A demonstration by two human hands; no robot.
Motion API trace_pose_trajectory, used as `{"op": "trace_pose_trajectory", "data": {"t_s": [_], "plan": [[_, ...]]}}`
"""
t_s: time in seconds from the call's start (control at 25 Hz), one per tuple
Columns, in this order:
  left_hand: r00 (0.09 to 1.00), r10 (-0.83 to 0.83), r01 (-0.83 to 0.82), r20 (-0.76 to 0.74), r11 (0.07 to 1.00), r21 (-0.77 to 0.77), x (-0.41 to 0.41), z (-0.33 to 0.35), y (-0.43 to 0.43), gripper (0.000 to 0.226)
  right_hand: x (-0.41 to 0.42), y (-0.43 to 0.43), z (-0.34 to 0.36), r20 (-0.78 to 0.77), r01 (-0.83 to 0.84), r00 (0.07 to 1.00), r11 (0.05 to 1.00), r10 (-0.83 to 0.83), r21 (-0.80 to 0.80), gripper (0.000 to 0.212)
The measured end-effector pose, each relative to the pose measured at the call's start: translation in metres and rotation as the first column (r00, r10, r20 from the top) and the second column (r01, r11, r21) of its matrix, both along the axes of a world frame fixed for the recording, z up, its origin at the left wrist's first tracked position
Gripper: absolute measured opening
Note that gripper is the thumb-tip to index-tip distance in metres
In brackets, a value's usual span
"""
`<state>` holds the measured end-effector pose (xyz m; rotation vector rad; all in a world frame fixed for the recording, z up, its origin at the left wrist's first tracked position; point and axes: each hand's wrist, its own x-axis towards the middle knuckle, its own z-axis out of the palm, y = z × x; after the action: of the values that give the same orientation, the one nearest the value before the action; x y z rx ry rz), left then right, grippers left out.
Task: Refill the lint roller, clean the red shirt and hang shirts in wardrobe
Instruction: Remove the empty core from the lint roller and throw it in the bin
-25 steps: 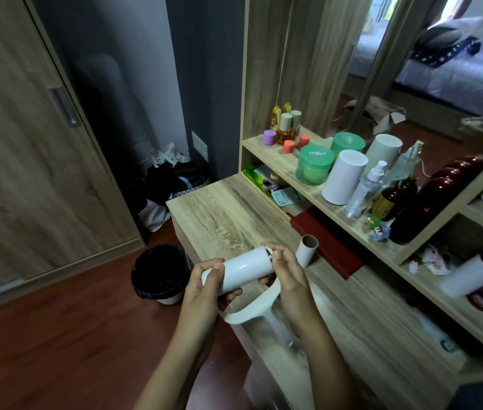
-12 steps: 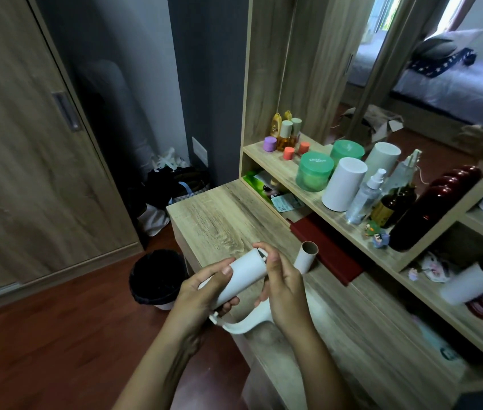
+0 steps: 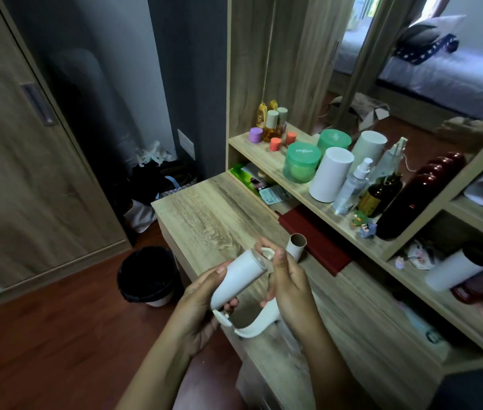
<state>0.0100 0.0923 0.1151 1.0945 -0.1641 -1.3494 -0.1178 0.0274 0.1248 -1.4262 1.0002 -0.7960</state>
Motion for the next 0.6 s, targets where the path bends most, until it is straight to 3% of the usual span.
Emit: {"op": "trace_pose_trajectory", "data": {"t_s": [0.16, 0.32, 0.6], "plan": [[0.999, 0.037, -0.039, 0.025, 0.995, 0.095, 0.009, -0.014, -0.029, 0.013, -0.027, -0.02, -0.029, -0.051, 0.123, 0.991, 0.992, -0.124, -0.011, 0.032], [0.99, -0.043, 0.023, 0.135, 0.989, 0.149, 0.007, -0.027, -0.06, 0.012, -0.05, -0.057, -0.103, -0.314, 0.214, 0.932, 0.975, -0.184, 0.062, 0.032], [0.972, -0.162, 0.137, 0.168, 0.978, 0.155, -0.012, -0.044, -0.081, 0.014, -0.052, -0.084, -0.18, -0.588, 0.272, 0.759, 0.956, -0.281, -0.106, 0.049]]}}
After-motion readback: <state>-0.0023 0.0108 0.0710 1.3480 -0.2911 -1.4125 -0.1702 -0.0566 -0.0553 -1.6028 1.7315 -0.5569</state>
